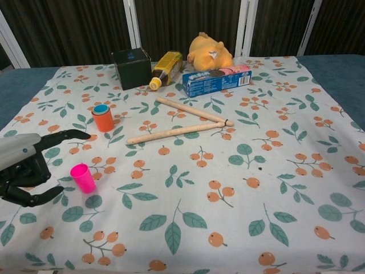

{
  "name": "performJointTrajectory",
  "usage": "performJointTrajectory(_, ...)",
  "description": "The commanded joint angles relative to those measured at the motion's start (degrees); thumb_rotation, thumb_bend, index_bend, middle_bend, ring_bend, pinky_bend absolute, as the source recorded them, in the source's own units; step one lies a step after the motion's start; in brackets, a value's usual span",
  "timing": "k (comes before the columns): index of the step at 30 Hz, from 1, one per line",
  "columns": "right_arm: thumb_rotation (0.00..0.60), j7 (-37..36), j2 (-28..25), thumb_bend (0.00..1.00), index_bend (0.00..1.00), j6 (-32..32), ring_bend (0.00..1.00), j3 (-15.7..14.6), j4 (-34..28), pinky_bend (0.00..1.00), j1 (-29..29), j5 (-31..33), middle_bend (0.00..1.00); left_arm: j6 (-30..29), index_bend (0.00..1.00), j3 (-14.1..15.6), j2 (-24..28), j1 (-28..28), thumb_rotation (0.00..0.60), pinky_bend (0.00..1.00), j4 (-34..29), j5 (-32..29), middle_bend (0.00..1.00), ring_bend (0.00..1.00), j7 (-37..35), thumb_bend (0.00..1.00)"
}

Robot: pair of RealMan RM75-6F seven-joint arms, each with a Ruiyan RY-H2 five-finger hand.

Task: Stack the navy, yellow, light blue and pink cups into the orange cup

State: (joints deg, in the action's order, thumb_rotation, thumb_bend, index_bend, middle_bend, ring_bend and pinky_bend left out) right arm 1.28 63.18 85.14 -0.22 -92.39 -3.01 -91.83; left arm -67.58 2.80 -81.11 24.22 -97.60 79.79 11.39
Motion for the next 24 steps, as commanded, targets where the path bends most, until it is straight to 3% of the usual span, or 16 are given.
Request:
performJointTrajectory(1,0.6,-0.13,-0.03,0.11,0.0,0.12,0.0,0.04,0.06,0.0,0.05,0.0,0.0,2.15,0.16,-2.26,-2.52,0.69,0.6,1.0,2.74,-3.64,1.0,1.0,0.32,0.39)
performJointTrajectory(9,0.6,0.03,0.22,0.11,0.0,0.06,0.0,0.03,0.28,0.0,-0.06,-0.08,0.0,5.35,0.25,-3.94,-3.98,1.6,0.6,1.0,4.97,-6.9,1.0,1.0,-1.03,0.39)
performJointTrajectory(24,0.6,-0.51,0.15,0.11,0.0,0.78,0.0,0.12,0.45,0.0,0.13,-0.22,0.0,5.92,0.38,-4.16,-4.77,1.44,0.6,1.0,6.06,-6.51,1.0,1.0,-2.17,0.38)
